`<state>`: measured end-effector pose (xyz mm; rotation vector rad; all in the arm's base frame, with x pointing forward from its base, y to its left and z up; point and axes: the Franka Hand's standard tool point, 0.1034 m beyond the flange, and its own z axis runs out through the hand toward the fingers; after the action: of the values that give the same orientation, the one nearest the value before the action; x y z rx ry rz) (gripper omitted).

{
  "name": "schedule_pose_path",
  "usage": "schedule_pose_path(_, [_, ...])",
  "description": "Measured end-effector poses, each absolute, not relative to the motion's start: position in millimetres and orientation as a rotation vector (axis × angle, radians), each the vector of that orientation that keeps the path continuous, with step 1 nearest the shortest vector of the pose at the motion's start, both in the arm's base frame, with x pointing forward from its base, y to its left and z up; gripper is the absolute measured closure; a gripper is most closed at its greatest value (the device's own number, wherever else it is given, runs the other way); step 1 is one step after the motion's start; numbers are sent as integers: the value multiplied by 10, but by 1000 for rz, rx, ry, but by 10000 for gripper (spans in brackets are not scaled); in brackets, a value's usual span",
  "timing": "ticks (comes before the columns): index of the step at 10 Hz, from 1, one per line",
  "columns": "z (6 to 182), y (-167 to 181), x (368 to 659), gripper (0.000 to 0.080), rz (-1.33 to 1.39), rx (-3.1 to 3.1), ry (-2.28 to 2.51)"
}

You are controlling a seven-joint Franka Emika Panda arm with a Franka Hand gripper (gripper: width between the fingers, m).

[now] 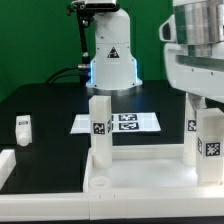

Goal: Assemble desk

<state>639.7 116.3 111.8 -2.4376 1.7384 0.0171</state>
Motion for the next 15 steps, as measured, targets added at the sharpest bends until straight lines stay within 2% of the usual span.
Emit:
schedule_pose_path(1, [1130, 1132, 6413, 162, -20, -2647, 1419])
schedule_pose_path(5, [1129, 1124, 6414, 151, -62, -2865, 956])
schedule_pose_path(8, [1123, 1088, 6421, 151, -127, -3117, 210])
schedule_pose_path(9, [1123, 1081, 6422, 266, -127, -3112, 258])
schedule_pose_path(10, [1123, 1081, 6422, 266, -126, -3108, 292])
schedule_pose_path(12, [1121, 1081, 6421, 515, -125, -3099, 366])
schedule_pose_path(14, [1120, 1088, 6420, 515, -121, -3045, 637])
schedule_pose_path(15, [1115, 1103, 6410, 515, -111, -2951, 958])
